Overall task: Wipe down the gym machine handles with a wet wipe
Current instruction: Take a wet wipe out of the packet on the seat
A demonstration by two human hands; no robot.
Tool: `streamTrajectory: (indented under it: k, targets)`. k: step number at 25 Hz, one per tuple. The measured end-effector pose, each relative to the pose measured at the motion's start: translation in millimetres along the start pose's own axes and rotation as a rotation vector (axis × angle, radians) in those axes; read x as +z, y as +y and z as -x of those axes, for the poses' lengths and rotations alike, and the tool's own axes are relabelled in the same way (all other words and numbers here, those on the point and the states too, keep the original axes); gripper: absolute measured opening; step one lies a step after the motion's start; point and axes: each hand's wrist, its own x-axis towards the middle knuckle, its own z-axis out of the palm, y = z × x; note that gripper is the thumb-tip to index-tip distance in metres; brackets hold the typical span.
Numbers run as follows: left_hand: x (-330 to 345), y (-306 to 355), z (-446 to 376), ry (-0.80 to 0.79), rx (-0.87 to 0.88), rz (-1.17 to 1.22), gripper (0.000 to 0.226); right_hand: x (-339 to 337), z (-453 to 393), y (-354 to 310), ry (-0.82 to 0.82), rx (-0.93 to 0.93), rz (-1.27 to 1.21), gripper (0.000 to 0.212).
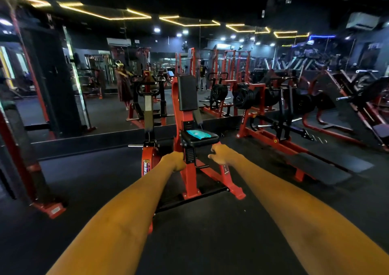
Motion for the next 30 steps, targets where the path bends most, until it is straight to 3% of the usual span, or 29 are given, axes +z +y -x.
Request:
streamTrajectory:
  k: [14,24,30]
  targets:
    - [9,-25,-299,-0.017,0.033,0.042,0.043,33,-290,100,-0.103,-0.008,-0.001,0.036]
    - [64,-48,-503,-0.130,0.073,0.003,0.044,92,-473,168,-0.187,0.017,-0.009,0.036]
    - [93,-84,-633,-0.170,0.107,0.049,0.054,123,-595,195,-0.225,0.081,-0.005,0.050]
